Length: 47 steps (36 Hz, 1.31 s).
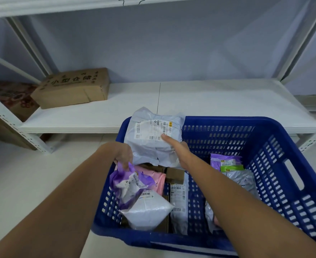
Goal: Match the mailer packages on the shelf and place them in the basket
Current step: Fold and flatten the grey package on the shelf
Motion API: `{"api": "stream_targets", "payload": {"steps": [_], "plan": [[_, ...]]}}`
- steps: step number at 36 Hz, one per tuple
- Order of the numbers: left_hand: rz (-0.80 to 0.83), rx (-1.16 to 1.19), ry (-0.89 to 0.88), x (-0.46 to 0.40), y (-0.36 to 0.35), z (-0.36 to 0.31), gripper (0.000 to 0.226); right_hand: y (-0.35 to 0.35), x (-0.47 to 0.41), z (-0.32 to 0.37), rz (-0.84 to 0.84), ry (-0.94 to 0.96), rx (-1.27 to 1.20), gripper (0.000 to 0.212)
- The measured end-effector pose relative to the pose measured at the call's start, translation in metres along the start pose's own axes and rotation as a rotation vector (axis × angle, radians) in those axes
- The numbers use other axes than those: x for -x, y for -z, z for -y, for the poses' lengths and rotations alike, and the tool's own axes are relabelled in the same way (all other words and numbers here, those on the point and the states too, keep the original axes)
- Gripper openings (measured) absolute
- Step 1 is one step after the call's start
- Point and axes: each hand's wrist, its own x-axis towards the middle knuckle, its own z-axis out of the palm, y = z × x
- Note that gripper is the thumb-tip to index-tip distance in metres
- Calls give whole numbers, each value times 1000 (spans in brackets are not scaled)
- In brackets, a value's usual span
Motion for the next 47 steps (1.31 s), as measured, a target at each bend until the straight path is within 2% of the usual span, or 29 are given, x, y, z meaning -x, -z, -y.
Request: {"api": "stream_targets", "payload": {"steps": [3, 6, 9, 11, 13, 15, 18, 21, 26, 29, 32, 36, 40, 44, 47], "plan": [[-104, 41, 28, 7, 7, -8, 33, 9, 7, 9, -38, -1, -31, 105], [-234, 42, -77, 19, 18, -16, 28, 20, 19, 21, -26, 22, -83, 94], [-276, 22, -120, 27, 30, -22, 20, 30, 26, 33, -29, 35, -151, 95], [-308, 22, -144, 38, 37, -27, 7, 37, 36, 42, -57, 59, -177, 108], [-319, 40, -177, 44, 43, -31, 10, 41, 44, 50, -78, 78, -173, 119], [-350, 65, -204, 56, 50, -39, 16, 47, 53, 61, -101, 115, -159, 113], [-384, 130, -245, 75, 63, -50, 7, 56, 67, 78, -126, 153, -128, 122], [-419, 227, -273, 89, 80, -62, 7, 65, 71, 87, -126, 180, -120, 116], [-500, 426, -327, 95, 118, -87, 19, 90, 64, 112, -41, 215, -3, 141], [-532, 535, -341, 88, 132, -102, 21, 104, 50, 123, -28, 201, 61, 135], [-497, 659, -325, 86, 155, -112, 34, 112, 48, 143, 20, 161, 67, 111], [-476, 680, -309, 106, 191, -119, 26, 121, 57, 177, 66, 97, 96, 108], [-457, 686, -267, 143, 222, -118, 28, 131, 71, 210, 116, 1, 121, 108], [-363, 636, -254, 209, 287, -118, 15, 128, 124, 289, 151, -43, 154, 103], [-306, 595, -240, 261, 339, -122, 23, 126, 167, 358, 203, -60, 200, 103]]}}
